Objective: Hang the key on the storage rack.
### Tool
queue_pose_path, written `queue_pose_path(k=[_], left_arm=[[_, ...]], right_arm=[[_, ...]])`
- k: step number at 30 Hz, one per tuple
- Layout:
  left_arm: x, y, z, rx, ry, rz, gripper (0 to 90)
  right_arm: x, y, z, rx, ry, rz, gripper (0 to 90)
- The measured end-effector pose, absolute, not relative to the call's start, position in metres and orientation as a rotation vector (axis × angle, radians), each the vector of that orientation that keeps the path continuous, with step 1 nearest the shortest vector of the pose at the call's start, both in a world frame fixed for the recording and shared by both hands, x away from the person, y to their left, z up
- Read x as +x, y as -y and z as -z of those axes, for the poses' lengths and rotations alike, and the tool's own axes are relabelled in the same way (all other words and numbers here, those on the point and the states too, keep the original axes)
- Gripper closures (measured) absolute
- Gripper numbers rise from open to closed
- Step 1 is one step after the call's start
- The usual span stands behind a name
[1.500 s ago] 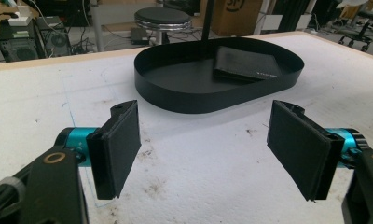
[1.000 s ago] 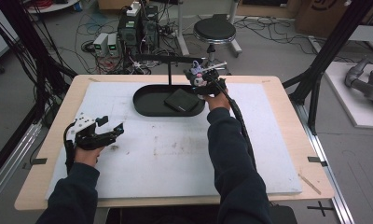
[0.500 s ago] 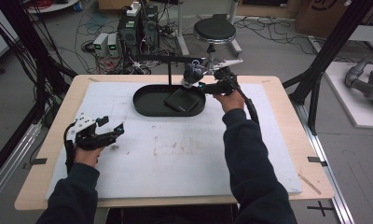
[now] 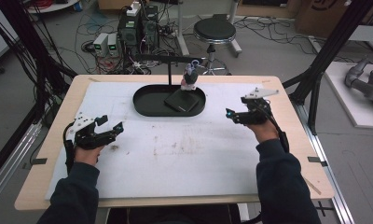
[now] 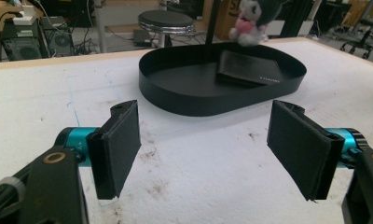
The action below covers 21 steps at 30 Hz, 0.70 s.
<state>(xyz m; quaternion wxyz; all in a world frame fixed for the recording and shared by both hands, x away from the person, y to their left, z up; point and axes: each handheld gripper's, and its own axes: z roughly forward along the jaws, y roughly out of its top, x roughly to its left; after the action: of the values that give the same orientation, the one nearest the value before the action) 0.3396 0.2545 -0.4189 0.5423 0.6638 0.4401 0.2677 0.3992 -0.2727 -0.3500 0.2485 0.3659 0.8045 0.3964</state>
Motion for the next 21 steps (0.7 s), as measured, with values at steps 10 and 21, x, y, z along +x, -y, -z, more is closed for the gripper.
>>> queue_pose_path(k=[10, 21], left_arm=[[0.336, -0.249, 0.418, 1.595, -1.009, -0.636, 25.6], [0.332, -0.247, 0.417, 1.597, -0.990, -0.644, 25.6]], right_arm=[[0.353, 0.296, 0.387, 1.033, -2.105, -1.167, 21.5], [0.343, 0.300, 0.400, 1.035, -2.077, -1.123, 21.5]])
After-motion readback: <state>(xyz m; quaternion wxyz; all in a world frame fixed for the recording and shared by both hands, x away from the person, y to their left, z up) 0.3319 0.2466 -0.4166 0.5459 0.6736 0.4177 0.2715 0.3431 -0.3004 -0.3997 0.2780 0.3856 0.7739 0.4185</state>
